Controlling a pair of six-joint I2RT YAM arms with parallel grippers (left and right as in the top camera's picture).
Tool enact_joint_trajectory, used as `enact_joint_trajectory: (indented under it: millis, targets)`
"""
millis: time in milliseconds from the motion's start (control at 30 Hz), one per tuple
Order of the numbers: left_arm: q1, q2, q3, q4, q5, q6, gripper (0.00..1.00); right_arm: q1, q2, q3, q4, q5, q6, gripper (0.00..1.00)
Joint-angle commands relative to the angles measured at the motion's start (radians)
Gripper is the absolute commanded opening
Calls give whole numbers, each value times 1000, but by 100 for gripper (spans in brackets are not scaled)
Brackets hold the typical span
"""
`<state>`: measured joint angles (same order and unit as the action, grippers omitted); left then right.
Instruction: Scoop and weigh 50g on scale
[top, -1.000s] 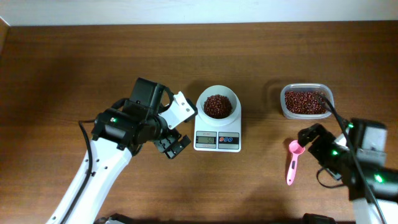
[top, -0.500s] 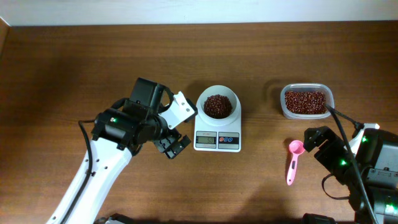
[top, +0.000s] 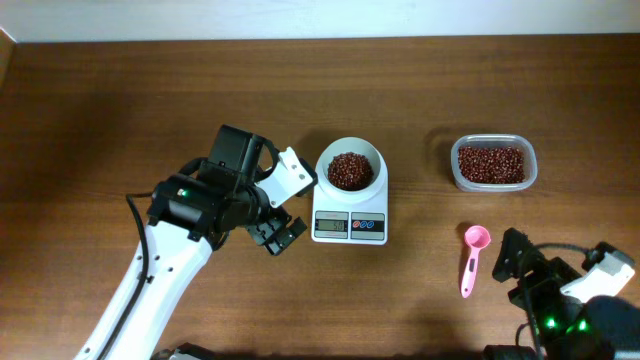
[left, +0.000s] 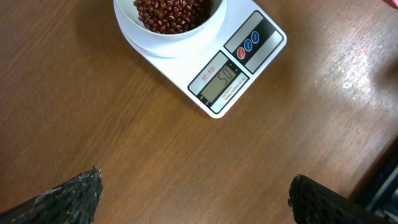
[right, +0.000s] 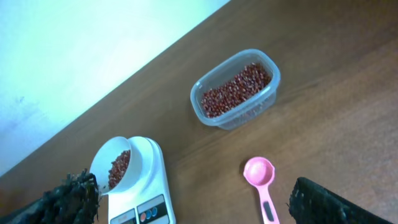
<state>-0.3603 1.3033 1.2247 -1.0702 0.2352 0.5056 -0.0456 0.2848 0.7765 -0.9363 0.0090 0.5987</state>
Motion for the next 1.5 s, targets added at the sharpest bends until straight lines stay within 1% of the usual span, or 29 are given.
enact_joint_trajectory:
  millis: [0, 33, 67, 133, 267, 367, 500, 767, 867, 1100, 1167, 1267, 1367, 1467]
  targets:
    - [5, -8, 0, 0, 4, 16, 99, 7, -130, -127, 118, -1, -83, 99]
    - [5, -8, 0, 0, 4, 16, 99, 7, -173, -170, 171, -26, -136, 99]
    - [5, -8, 0, 0, 4, 16, 99, 7, -206, -203, 207, -34, -158, 99]
    - [5, -8, 0, 0, 4, 16, 99, 7, -280, -277, 274, -33, -158, 99]
    - [5, -8, 0, 0, 4, 16, 99, 7, -281, -379, 412, -23, -159, 99]
    - [5, -8, 0, 0, 3, 16, 99, 7, -281, -479, 546, -23, -203, 99]
    - [5, -8, 0, 0, 4, 16, 99, 7, -281, -572, 649, -23, -203, 99]
    - [5, -8, 0, 0, 4, 16, 99, 7, -281, -653, 760, -20, -203, 99]
    - [5, -8, 0, 0, 4, 16, 99, 7, -281, -661, 777, -19, -203, 99]
    - [5, -8, 0, 0, 4, 16, 99, 7, -281, -663, 838, -25, -319, 99]
    - [5, -8, 0, 0, 4, 16, 99, 7, -281, -686, 883, -35, -341, 99]
    - [5, -8, 0, 0, 4, 16, 99, 7, -281, -771, 1024, -63, -341, 99]
    - [5, -8, 0, 0, 3, 16, 99, 5, -281, -771, 1023, -77, -341, 99]
    - [5, -8, 0, 0, 4, 16, 99, 5, -281, -771, 987, -76, -390, 99]
